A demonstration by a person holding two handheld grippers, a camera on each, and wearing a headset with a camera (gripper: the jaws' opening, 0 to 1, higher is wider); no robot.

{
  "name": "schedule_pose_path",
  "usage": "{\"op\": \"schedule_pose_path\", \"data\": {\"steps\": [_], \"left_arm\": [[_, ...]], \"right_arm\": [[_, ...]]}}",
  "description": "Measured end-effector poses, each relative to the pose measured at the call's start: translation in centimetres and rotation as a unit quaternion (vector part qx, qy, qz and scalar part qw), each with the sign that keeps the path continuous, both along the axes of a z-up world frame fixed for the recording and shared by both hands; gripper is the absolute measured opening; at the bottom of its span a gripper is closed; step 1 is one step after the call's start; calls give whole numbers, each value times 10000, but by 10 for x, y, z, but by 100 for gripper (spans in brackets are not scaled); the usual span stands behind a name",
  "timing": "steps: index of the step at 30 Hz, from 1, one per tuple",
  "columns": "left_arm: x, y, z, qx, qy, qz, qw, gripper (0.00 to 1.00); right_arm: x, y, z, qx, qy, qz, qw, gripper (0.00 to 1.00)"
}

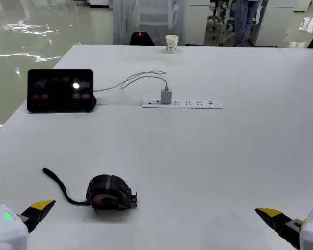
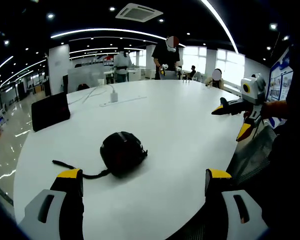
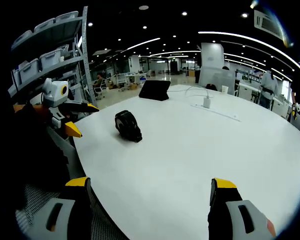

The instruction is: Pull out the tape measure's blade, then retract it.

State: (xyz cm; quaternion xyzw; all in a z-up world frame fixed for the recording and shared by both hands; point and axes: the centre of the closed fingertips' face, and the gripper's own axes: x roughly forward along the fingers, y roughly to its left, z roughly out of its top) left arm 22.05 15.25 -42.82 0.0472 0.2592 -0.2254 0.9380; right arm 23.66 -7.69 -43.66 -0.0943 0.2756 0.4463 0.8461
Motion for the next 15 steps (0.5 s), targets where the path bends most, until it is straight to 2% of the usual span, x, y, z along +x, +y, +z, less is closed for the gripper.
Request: {"op": "schedule_pose_path", "data": {"steps": [15], "left_arm": [[6,6,1,12,19,-15,10000,99]], "right_arm": [[8,-3,1,-103,-10,133,9999,99]]}}
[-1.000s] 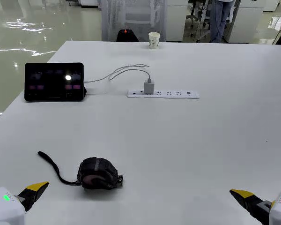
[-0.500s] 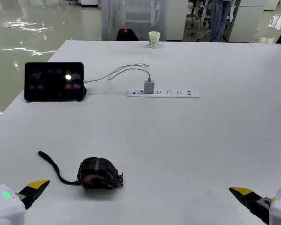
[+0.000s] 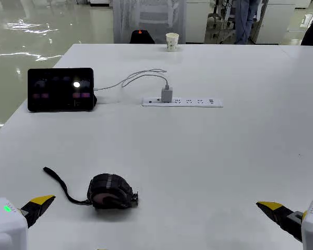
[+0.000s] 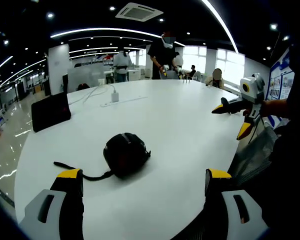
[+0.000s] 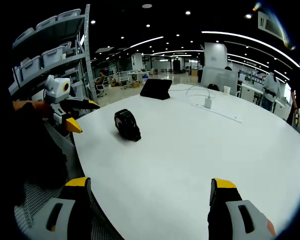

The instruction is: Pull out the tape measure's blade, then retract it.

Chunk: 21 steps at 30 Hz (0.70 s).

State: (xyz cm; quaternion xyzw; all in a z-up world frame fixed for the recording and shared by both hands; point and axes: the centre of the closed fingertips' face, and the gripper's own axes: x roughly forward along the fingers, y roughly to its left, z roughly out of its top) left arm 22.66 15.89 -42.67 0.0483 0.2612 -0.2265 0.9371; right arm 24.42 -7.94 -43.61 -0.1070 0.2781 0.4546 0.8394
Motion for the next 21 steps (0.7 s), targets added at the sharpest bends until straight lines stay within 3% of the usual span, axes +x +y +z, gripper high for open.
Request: {"op": "schedule_pose_path", "data": {"steps": [21], "left_arm": [[15,4,-1,30,81,-264,9996,99]], "right_arm": [[16,3,-4,-192,28,371,9991,96]]}}
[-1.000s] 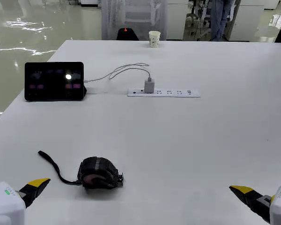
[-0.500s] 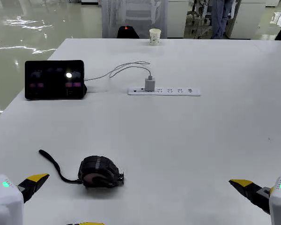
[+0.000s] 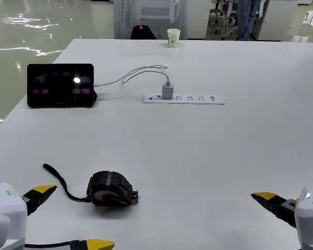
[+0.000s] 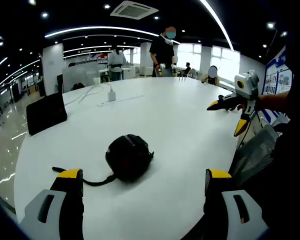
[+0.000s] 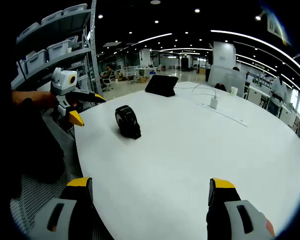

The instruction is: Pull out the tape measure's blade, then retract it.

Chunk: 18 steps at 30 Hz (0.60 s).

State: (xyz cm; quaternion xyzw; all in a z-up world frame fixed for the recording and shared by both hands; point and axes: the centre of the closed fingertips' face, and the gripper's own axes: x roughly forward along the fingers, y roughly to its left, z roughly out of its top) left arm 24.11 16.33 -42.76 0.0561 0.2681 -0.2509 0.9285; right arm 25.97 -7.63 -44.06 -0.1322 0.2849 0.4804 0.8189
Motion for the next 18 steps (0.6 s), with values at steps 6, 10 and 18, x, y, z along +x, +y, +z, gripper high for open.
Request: {"op": "schedule_pose_path", "data": {"steps": [6,10,18], "left_arm": [[5,1,0,11,2,-134,9999,99],[9,3,-3,49,67,-195,9998,99],[14,4,-5,45,137,-315,9994,99]], "right_arm": [[7,2,-3,-38,-1,69,10000,95],[11,5,-3,-21,-32,113,9999,95],[18,11,-9,-78,11,295,9995,92]]}}
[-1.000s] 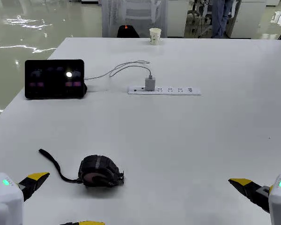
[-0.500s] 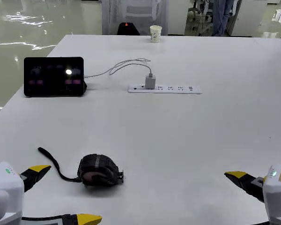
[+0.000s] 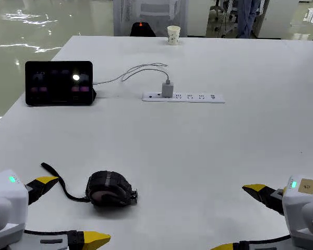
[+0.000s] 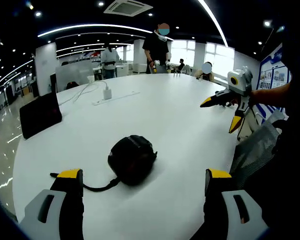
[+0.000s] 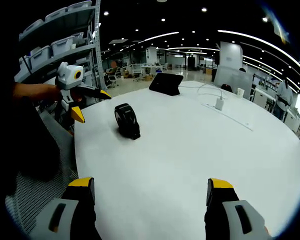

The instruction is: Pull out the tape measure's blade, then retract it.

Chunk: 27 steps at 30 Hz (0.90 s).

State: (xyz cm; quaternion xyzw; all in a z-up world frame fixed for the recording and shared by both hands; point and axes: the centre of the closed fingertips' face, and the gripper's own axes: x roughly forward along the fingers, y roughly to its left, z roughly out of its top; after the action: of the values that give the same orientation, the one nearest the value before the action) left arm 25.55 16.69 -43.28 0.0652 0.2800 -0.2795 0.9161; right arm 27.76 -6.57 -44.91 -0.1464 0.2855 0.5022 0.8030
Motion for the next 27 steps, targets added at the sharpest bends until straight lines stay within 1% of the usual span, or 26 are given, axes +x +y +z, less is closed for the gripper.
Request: {"op": "schedule_pose_path", "data": {"steps": [3,10,13,25,27], "left_arm": [[3,2,-2,-25,26,-17,10000,99],[10,4,-4,18,42,-151,9999,99],[13,4,-5,43,14,-219,9998,99],[22,2,-10,117,106,-464,9988,99],[24,2,-11,132,118,-520,9985,99]], "right_arm": [[3,2,-2,-2,29,66,10000,90],[8,10,-7,-50,37,307,9995,87],[9,13,-9,-56,29,433,9990,85],[17,27,-15,-114,42,782,9969,81],[19,30,-17,-112,11,854,9963,80]]}}
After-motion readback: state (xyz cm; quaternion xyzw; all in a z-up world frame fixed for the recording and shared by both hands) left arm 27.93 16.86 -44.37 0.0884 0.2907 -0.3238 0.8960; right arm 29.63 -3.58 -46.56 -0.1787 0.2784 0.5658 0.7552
